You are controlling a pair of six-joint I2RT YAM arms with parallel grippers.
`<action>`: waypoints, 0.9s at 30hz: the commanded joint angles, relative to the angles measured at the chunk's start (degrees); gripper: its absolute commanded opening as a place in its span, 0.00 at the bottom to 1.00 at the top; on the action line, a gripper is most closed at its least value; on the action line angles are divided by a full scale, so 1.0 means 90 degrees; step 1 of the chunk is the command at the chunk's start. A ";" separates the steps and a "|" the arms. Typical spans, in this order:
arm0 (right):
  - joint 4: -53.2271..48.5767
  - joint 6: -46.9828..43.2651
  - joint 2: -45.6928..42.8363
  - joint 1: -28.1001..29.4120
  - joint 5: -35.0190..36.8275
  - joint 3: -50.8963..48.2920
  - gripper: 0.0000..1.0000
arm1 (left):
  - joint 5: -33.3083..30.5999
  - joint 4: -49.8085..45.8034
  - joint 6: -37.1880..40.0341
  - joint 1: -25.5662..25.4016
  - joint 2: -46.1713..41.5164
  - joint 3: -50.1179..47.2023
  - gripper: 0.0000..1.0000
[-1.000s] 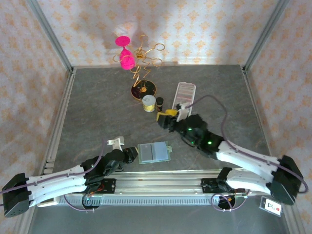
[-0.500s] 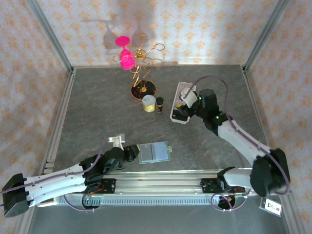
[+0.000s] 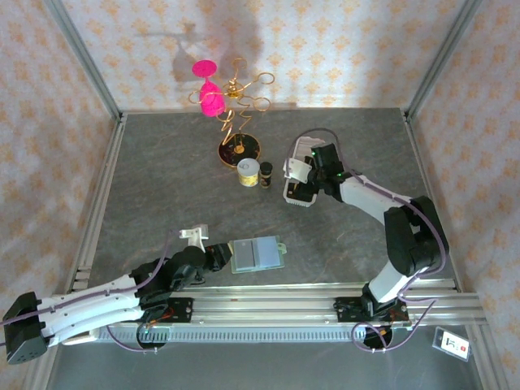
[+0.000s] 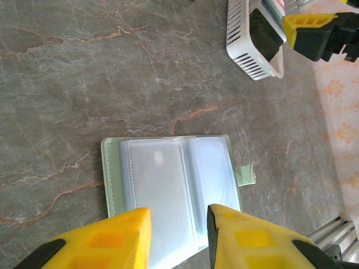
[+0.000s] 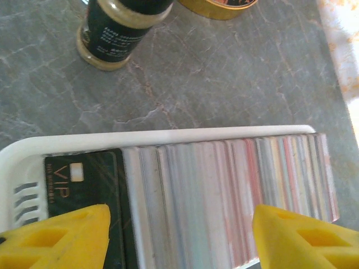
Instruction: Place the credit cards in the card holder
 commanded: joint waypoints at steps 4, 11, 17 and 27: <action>-0.0388 -0.0433 0.0377 -0.0032 0.0354 0.0273 0.70 | 0.0021 -0.0246 0.0002 -0.0021 -0.0168 -0.0151 0.33; -0.0600 -0.0493 0.0684 -0.0019 0.0435 0.0475 0.77 | 0.0051 -0.0207 -0.0049 -0.0022 -0.0160 -0.0176 0.34; -0.0244 -0.0593 0.0936 0.0009 0.0996 0.0458 0.76 | 0.0033 -0.0120 -0.0099 -0.0021 -0.0119 -0.0223 0.34; -0.0258 -0.0395 0.1172 0.0022 0.1167 0.0794 0.65 | 0.0004 -0.0126 -0.0137 -0.0021 -0.0058 -0.0253 0.33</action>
